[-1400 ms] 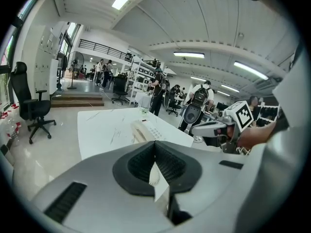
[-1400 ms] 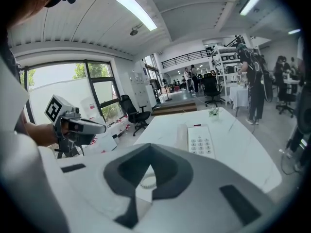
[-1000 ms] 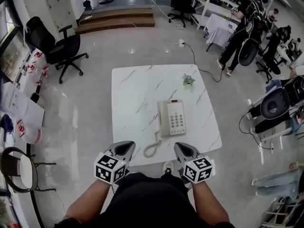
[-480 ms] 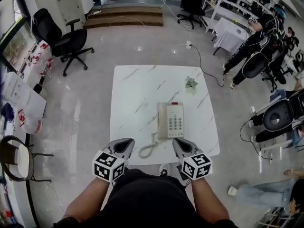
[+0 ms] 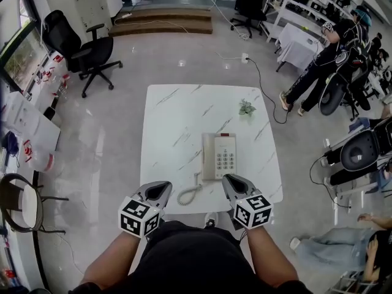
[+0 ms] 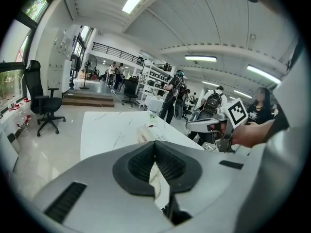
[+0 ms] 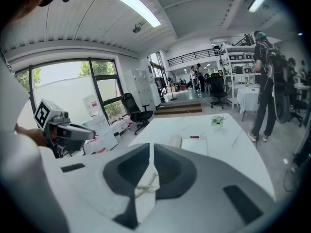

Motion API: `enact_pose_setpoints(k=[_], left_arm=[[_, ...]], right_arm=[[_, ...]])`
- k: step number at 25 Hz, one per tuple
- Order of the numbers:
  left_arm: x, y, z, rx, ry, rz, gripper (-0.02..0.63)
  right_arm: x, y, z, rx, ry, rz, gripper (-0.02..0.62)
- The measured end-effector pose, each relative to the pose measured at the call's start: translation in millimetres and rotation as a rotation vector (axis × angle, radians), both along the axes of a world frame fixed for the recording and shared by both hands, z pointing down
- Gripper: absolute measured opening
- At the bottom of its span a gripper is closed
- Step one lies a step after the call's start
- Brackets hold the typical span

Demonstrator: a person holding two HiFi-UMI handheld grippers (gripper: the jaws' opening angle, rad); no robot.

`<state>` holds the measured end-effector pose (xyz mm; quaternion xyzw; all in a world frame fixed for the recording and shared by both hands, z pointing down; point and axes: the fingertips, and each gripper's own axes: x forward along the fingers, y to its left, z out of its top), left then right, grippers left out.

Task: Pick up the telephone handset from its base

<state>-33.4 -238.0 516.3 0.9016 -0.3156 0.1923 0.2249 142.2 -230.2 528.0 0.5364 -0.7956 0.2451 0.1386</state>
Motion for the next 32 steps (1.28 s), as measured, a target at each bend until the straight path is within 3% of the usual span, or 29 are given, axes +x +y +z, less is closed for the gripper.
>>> enact_pose_setpoints(k=[15,22,32], left_arm=[[6.7,-2.2,2.1,-0.02,0.012,0.008,0.002],[1.3,-1.1,9.1,-0.04,0.016,-0.007,0.002],[-21.6,6.9,19.4,-0.077,0.018,-0.08,0.002]], right_arm=[[6.7,-12.2,7.7,-0.016,0.084,0.003,0.153],[5.6,-30.2,30.1,-0.079,0.067,0.023,0.155],[-10.7,-84.6,58.9,-0.138,0.119,0.016,0.155]])
